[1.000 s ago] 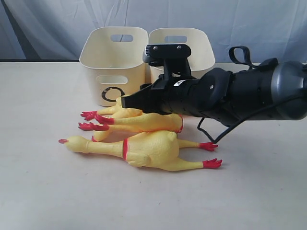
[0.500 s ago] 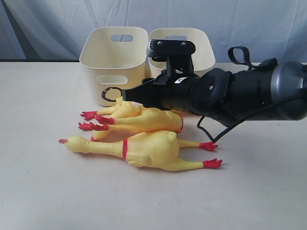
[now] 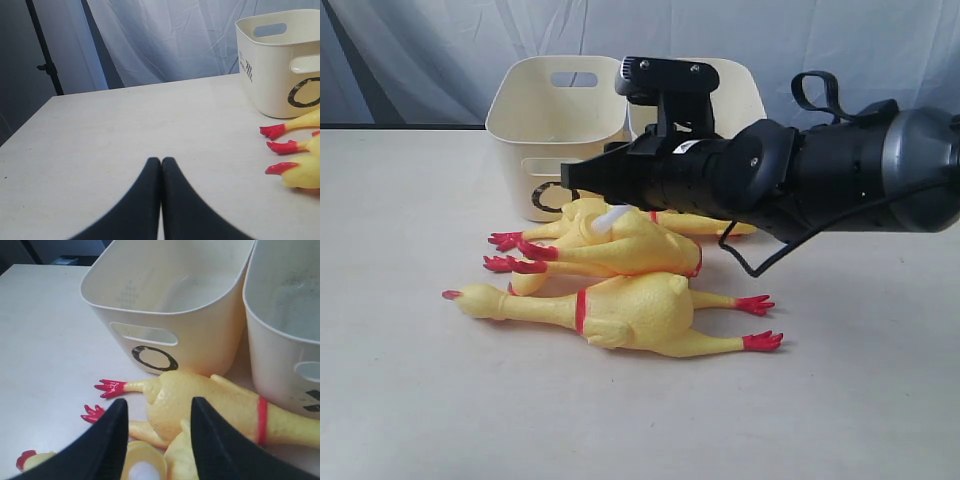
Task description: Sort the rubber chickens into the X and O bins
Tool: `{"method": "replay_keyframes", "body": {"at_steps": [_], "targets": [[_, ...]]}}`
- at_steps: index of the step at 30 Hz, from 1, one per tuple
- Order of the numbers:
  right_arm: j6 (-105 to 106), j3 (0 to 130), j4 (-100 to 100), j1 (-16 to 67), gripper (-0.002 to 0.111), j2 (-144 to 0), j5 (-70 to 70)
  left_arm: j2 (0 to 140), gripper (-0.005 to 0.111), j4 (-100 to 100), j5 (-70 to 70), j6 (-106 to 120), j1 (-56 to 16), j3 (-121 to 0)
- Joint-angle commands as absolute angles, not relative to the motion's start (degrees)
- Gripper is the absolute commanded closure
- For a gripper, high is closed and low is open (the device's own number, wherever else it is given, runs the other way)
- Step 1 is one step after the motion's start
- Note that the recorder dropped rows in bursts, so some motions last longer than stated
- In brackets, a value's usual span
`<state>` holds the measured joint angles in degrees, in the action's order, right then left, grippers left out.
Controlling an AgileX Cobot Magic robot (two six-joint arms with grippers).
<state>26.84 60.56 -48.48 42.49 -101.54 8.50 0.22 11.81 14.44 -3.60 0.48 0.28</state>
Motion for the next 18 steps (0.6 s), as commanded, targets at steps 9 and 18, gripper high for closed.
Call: {"method": "replay_keyframes", "body": {"at_steps": [9, 18], "targets": [[26.8, 60.8, -48.0, 42.4, 0.069, -101.6, 5.3, 0.0, 0.107, 11.9, 13.3, -3.9, 0.4, 0.0], [27.5, 60.8, -48.0, 42.4, 0.063, -101.6, 3.3, 0.0, 0.107, 11.9, 13.3, -3.9, 0.4, 0.0]]}}
